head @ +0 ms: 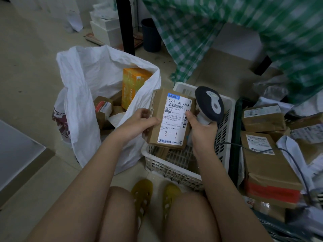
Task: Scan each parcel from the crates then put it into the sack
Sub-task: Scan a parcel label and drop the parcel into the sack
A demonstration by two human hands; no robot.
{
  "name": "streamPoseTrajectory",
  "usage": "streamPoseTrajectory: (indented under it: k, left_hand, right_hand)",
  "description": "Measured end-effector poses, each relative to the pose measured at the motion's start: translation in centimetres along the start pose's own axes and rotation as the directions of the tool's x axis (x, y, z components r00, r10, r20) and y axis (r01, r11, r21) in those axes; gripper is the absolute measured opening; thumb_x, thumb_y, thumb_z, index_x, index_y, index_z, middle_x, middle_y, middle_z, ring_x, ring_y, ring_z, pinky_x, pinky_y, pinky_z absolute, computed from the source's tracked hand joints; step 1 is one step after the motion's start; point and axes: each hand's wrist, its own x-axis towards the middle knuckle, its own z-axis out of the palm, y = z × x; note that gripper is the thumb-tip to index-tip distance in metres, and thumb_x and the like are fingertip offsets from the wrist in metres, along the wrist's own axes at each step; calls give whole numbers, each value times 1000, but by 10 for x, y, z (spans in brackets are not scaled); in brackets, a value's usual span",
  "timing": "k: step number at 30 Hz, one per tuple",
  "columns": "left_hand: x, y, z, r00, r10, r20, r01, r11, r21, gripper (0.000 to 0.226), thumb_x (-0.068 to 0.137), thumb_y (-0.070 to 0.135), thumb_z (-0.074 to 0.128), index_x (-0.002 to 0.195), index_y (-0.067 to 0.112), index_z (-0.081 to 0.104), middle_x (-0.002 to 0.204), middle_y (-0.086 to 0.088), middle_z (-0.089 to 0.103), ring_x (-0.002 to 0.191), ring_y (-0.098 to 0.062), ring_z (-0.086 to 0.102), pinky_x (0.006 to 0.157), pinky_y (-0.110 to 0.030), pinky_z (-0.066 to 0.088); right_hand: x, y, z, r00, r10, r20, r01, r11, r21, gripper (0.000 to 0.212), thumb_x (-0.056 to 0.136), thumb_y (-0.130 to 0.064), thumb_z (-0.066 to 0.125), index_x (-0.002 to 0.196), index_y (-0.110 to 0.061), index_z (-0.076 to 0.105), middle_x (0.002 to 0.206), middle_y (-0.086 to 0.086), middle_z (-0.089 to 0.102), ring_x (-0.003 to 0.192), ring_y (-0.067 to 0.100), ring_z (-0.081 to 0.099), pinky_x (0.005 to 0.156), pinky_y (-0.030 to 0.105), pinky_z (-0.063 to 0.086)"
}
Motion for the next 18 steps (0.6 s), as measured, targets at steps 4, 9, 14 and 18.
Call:
streamPoseTrajectory:
  k: [4,9,14,18]
  left_hand:
    - [8,16,-3,998,41,-41,-42,998,-45,47,86,30,67,125,28,40,114,15,54,101,0,54,74,-20,43]
    - [2,5,-4,998,4,-67,-12,993,-119,53,82,31,73,126,22,45,111,10,58,101,-6,58,83,-24,48]
    - [1,-16,-9,991,-107,-82,89,976,-200,55,85,29,70,132,14,45,126,-3,58,115,-19,57,99,-42,48]
    - [8,-25,-12,986,-93,-136,71,984,-161,69,81,34,73,139,15,41,133,-1,54,118,-19,55,100,-40,48]
  right_hand:
    - [4,-27,6,996,-73,44,73,997,-10,41,79,-9,77,106,-27,53,118,2,66,105,16,65,92,38,54]
    - [-3,-29,11,996,-70,55,74,993,-90,36,79,-13,77,106,-23,56,104,-5,67,100,14,65,87,34,54]
    - [-13,-31,-7,992,-17,122,39,983,-180,28,87,-24,70,111,-24,56,99,-12,64,100,12,60,86,27,45]
    - [-20,-30,-20,953,75,294,34,936,-351,10,86,-22,70,90,-17,63,76,1,64,77,20,59,70,35,47]
